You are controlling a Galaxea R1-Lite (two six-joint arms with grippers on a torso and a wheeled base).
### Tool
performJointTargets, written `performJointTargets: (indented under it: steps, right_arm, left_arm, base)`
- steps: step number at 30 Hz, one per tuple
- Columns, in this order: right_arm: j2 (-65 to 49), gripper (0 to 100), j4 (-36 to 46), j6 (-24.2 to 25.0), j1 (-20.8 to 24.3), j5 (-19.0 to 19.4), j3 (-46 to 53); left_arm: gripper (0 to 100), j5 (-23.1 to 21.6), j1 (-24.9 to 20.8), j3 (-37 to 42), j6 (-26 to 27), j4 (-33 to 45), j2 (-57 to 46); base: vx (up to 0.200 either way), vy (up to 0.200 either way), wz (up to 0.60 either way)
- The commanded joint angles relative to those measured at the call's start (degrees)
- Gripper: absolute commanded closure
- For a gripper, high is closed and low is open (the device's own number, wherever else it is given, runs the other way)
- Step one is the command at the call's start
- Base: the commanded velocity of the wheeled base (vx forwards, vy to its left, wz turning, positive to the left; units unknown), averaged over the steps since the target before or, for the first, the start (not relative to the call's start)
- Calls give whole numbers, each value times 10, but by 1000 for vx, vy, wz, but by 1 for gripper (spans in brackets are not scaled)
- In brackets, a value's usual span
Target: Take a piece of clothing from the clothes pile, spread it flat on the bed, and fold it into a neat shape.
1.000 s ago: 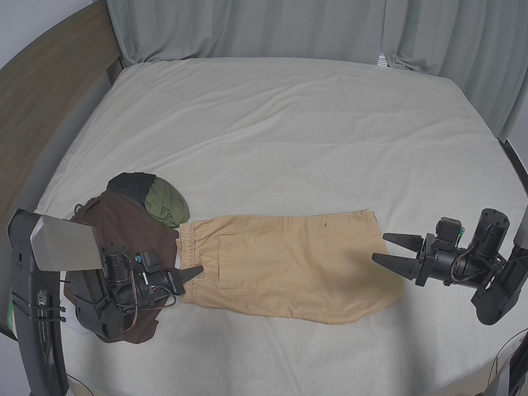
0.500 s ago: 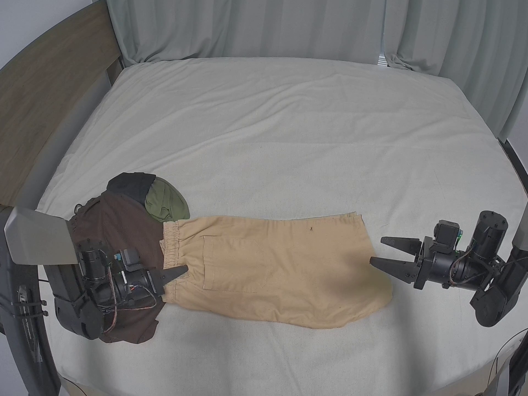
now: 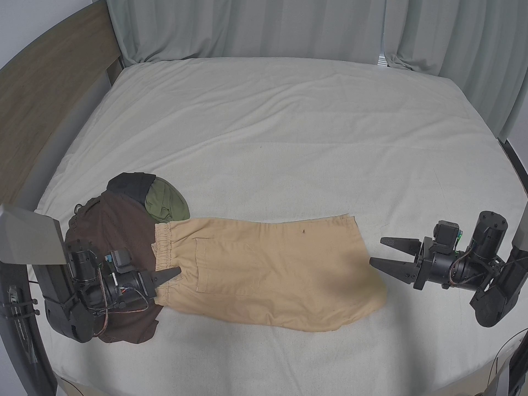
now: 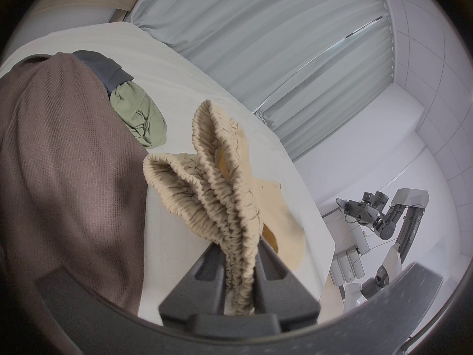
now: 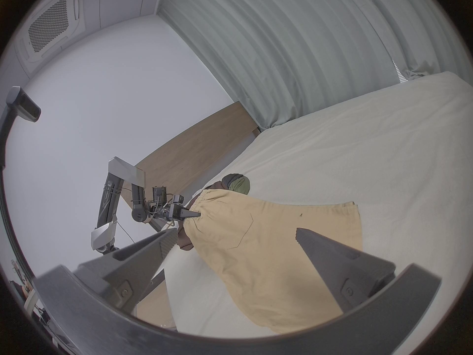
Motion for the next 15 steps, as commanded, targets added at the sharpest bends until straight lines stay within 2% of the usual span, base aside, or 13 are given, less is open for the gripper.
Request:
performJointTargets:
  steps: [1, 12, 15]
  right_arm:
    - [-1, 0, 0, 0, 0, 0, -1]
    - [-1, 0, 0, 0, 0, 0, -1]
    - [1, 0, 0, -1, 1, 0, 0]
  left_arm:
    - [100, 0, 0, 8, 5, -1, -12]
    - [100, -4, 17, 26, 13, -1, -24]
    - [100, -30, 36, 41, 27, -1, -36]
  base:
    - [0, 0, 0]
    - [0, 0, 0]
    - [0, 0, 0]
